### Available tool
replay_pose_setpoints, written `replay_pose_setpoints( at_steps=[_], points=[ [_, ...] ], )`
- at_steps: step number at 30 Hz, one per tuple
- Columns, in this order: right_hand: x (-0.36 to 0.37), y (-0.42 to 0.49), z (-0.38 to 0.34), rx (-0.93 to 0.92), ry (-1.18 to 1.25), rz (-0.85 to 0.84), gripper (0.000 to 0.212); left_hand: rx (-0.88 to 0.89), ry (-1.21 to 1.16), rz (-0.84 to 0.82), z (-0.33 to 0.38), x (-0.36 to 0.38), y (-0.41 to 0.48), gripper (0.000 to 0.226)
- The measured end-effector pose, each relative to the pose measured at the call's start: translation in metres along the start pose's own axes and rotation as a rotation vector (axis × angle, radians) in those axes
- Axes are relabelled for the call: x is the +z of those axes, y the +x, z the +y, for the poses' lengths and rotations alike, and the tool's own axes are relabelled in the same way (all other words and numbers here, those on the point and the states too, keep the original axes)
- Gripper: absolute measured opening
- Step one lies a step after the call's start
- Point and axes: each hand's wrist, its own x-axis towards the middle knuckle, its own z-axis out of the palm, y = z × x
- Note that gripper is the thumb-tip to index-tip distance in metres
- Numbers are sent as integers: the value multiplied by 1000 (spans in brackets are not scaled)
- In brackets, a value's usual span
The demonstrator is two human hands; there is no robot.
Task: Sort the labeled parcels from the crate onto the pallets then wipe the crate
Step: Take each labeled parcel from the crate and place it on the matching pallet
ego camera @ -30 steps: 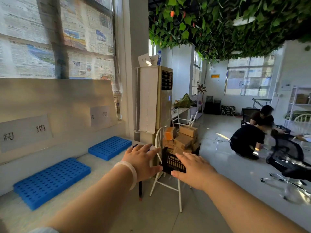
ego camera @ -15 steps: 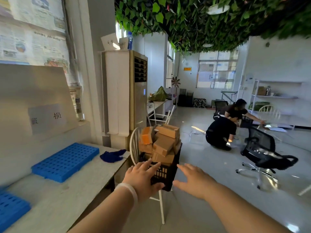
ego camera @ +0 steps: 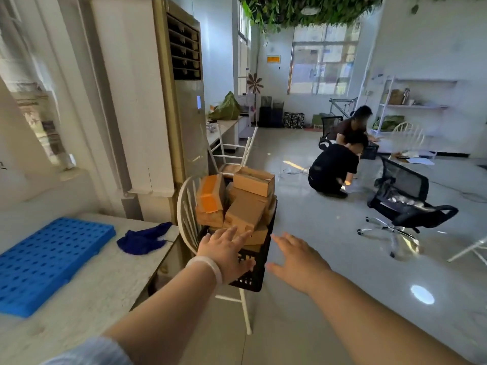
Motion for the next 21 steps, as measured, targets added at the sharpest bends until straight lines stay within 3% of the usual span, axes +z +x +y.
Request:
replay_pose_setpoints(
  at_steps=[11,15,21],
  points=[
    [25,203,52,-21,137,-144,74,-174,-115,-46,-8,20,188,71],
    [29,267,72,29,138,-136,72,-196,-147,-36,-13,41,238,71],
    [66,326,74,150,313,-261,81,-233,-126,-99,-32,65,298,74]
  ],
)
